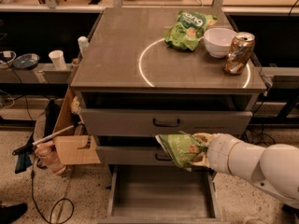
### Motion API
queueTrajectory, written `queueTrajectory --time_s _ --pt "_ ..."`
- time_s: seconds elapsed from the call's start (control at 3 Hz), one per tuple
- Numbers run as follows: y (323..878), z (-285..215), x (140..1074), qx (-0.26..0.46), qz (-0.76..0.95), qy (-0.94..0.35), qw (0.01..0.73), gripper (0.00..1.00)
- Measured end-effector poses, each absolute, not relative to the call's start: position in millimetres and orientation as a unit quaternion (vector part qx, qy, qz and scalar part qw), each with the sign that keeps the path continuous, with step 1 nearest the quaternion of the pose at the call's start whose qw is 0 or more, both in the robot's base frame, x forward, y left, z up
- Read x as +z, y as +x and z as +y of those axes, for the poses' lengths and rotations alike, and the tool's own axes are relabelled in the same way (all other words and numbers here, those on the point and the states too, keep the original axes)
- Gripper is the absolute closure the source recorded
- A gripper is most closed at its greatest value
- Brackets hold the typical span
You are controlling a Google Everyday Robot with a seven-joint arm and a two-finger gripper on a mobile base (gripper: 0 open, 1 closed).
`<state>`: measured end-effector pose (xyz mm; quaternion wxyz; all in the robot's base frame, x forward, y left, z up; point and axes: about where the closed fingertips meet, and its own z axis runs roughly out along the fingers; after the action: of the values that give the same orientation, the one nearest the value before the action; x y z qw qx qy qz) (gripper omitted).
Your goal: Place green jalapeno chip bag into bottom drawer
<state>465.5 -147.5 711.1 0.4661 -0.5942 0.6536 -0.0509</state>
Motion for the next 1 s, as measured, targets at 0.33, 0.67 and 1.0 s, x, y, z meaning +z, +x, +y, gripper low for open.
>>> queueTrajectory --time_s 0.33,0.67,1.0 --pt "464 -145 704 -0.049 0.656 -0.593 0.464 1.00" --pt "457 -134 666 -0.024 0.669 -0.579 0.465 1.00" --pt "445 -119 608 -0.001 0.683 -0.562 0.466 1.00"
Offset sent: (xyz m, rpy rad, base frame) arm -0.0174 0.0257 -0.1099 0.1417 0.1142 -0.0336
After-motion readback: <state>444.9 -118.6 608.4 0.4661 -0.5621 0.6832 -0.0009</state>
